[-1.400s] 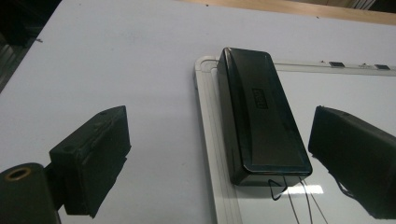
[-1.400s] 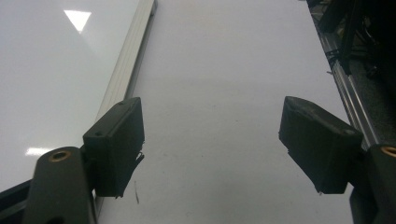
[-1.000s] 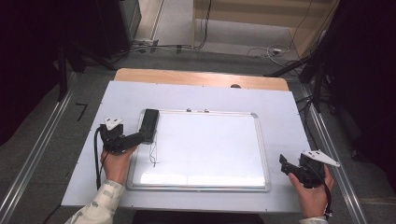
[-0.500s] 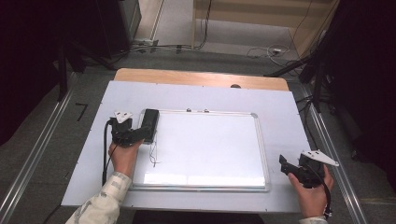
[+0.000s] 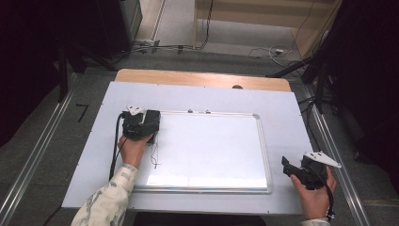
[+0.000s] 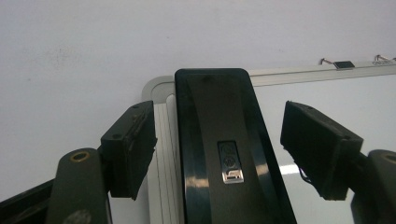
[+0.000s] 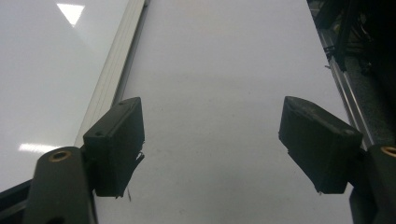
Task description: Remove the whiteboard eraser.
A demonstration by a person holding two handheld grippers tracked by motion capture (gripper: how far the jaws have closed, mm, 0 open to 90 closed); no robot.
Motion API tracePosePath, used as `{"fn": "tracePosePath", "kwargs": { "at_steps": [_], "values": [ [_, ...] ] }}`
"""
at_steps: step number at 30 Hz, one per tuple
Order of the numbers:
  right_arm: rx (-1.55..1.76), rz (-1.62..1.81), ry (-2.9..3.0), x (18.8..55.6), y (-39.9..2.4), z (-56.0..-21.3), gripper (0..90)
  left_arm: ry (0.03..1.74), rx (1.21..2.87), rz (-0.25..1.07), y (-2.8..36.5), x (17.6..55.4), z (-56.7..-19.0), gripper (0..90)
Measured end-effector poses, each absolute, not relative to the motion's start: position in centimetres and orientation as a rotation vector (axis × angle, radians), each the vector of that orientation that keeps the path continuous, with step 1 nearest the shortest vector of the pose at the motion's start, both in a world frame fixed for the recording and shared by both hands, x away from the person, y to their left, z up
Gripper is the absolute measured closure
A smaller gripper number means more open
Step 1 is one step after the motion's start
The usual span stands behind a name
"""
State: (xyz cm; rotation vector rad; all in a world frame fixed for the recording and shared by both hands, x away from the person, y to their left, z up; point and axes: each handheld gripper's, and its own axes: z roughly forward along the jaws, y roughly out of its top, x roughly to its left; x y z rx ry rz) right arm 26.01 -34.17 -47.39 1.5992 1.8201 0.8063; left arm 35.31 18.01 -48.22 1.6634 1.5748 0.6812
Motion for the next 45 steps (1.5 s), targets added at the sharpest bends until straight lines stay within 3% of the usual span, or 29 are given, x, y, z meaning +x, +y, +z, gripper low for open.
{"fn": "tracePosePath", "kwargs": {
  "at_steps": [12,17,45],
  "values": [
    [1.596,0.805,1.826,26.0,-34.1,-47.4,21.5,1.588,1.714,0.686,17.2,36.8,-48.5,32.3],
    [1.597,0.807,1.826,26.0,-34.0,-47.4,21.6,1.59,1.724,0.706,17.1,36.9,-48.6,40.0],
    [1.591,0.805,1.832,26.1,-34.0,-47.4,21.7,1.644,1.771,0.717,16.2,37.7,-49.6,38.4]
  ]
}}
